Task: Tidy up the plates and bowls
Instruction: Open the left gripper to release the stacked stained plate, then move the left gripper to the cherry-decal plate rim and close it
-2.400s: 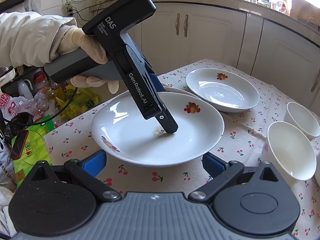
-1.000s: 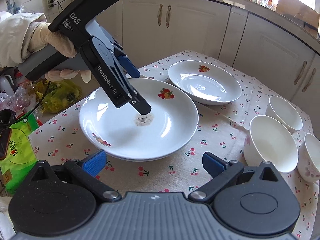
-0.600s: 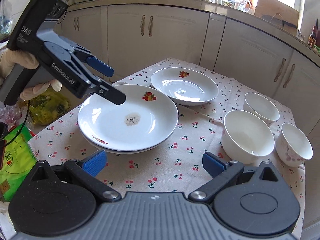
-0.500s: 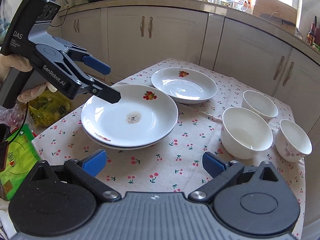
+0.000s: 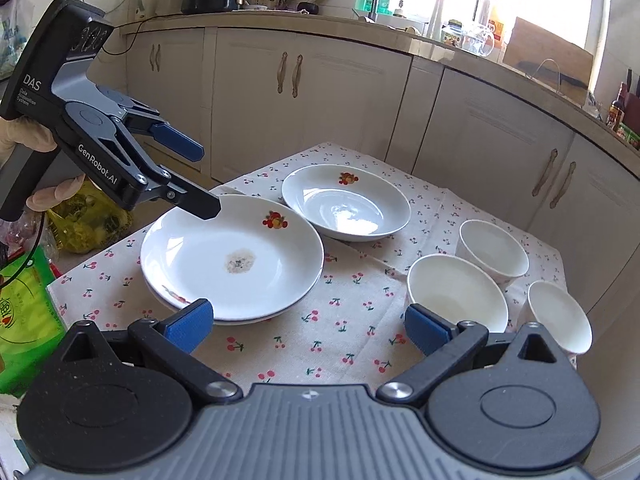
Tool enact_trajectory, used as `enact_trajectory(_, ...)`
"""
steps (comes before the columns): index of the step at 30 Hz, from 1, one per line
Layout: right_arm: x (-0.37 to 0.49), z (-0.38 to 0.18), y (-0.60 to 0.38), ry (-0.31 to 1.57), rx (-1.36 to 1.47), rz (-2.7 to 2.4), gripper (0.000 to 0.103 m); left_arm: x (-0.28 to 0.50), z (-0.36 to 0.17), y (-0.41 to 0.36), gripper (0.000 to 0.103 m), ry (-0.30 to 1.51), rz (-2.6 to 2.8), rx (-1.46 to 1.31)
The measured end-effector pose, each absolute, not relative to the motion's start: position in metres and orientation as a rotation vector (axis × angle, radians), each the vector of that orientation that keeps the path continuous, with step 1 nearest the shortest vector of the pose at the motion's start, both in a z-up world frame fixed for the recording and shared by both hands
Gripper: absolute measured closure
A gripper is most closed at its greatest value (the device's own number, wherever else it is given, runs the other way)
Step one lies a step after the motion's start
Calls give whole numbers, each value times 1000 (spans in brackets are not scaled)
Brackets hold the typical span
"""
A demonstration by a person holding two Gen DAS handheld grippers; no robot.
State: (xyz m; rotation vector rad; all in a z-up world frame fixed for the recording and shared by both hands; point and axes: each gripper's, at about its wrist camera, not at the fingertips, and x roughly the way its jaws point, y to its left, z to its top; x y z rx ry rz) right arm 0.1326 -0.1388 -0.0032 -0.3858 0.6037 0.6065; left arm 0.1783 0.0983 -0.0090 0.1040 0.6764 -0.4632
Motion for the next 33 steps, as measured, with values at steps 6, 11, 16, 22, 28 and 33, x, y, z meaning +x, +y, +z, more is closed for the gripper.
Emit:
enact_trajectory(6, 167, 3, -133, 610, -392, 643, 0, 210, -9, 106, 3, 695, -476, 79)
enact_trajectory(11, 206, 5, -130, 623, -399, 649, 0, 242, -12, 112, 3, 699, -432, 105)
enact_trajectory(16, 243, 4, -127, 611, -454, 656, 0, 283, -16, 116, 3, 728, -426, 101)
enact_trajectory(22, 284, -7, -118, 635, -534, 716, 0, 332, -27, 119, 2, 777, -417, 96)
enact_trajectory(28, 326, -23, -112, 707, -550, 755, 0, 372, -43, 121, 2, 851, -440, 64)
enact_trajectory(33, 346, -37, -108, 750, -580, 789, 0, 392, -60, 120, 3, 889, -458, 51)
